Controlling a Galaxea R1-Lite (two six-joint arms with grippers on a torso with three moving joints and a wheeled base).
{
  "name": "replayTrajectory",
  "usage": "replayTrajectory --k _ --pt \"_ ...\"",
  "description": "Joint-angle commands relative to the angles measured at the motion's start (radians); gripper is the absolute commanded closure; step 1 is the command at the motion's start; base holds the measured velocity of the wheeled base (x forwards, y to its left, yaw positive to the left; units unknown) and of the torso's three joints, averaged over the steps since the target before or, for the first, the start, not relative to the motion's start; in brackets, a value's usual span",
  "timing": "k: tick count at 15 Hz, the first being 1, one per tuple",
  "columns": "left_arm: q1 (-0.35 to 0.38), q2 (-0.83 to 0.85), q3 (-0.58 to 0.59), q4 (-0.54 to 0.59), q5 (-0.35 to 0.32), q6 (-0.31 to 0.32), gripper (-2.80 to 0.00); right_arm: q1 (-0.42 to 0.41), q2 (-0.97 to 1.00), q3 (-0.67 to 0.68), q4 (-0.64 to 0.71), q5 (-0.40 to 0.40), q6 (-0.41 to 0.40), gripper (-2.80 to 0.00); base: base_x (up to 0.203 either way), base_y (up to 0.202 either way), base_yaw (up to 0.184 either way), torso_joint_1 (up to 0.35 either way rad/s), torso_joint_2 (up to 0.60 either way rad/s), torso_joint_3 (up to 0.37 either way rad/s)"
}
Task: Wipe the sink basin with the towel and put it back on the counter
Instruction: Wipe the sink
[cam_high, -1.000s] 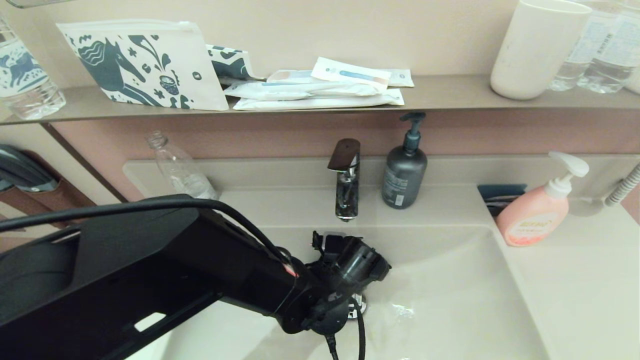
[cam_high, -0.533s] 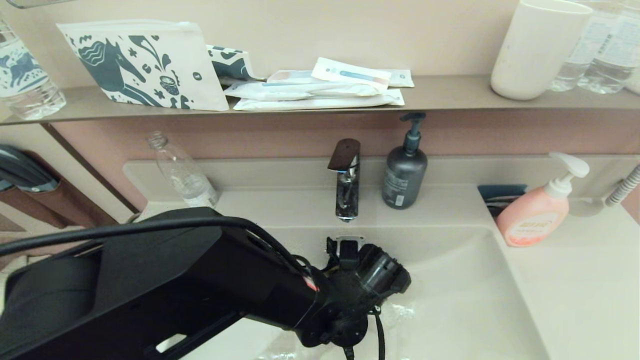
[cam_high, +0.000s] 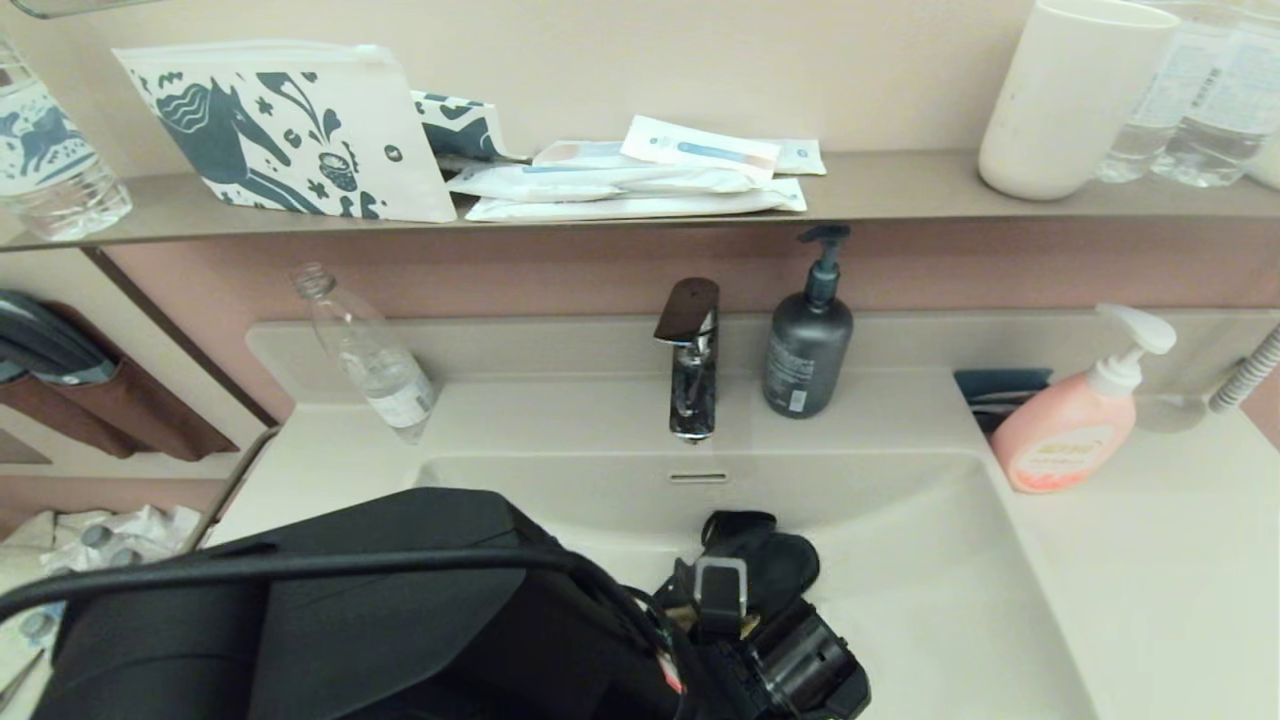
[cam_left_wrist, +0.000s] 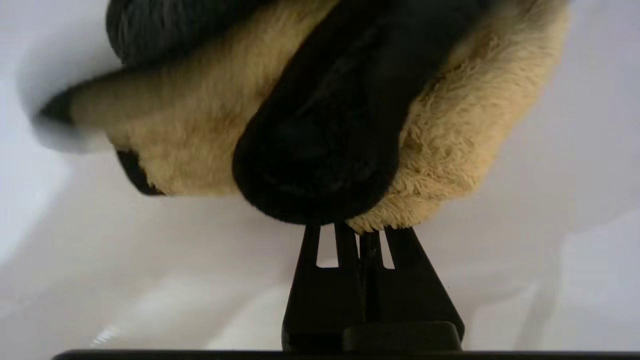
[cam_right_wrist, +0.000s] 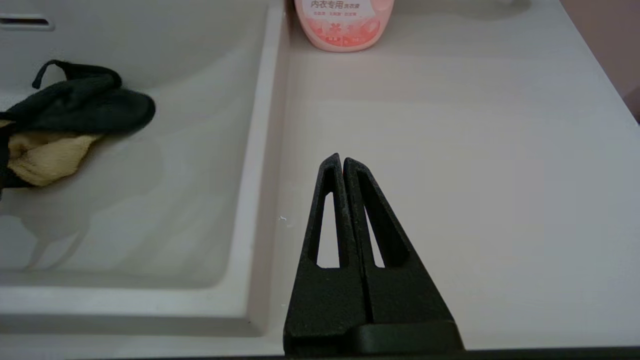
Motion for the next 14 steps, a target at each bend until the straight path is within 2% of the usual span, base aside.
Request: replayTrajectory --k 1,4,8,10,12,14 --pt "-0.011 0.007 0.047 0.01 0.005 -0.018 0.0 0.0 0.002 -0.001 0.0 0.0 0.0 0.0 0.0 0.0 0.0 0.0 0.0 0.0" --pt "0.005 -0.018 0.142 0.003 -0.008 -0.021 0.0 0.0 0.002 0.001 0.0 0.0 0.0 0.0 0.0 0.0 0.0 0.0 0.0 0.0" --pt "0.076 -0.071 0.242 0.007 -0.02 -0.008 0.0 0.0 0.002 0.0 0.0 0.0 0.0 0.0 0.0 0.0 0.0 0.0 0.0 0.0" --pt "0.13 -0.076 0.282 0.004 -0.02 0.048 0.0 0.0 0.002 0.001 0.0 0.0 0.0 0.0 0.0 0.0 0.0 0.0 0.0 0.0" --pt "0.211 -0.075 0.295 -0.019 -0.02 0.134 0.0 0.0 0.002 -0.001 0.0 0.0 -0.002 0.0 0.0 0.0 0.0 0.0 0.0 0.0" --pt "0.304 -0.075 0.297 -0.164 -0.019 0.268 0.0 0.0 0.002 -0.001 0.0 0.0 0.0 0.0 0.0 0.0 0.0 0.0 0.0 0.0"
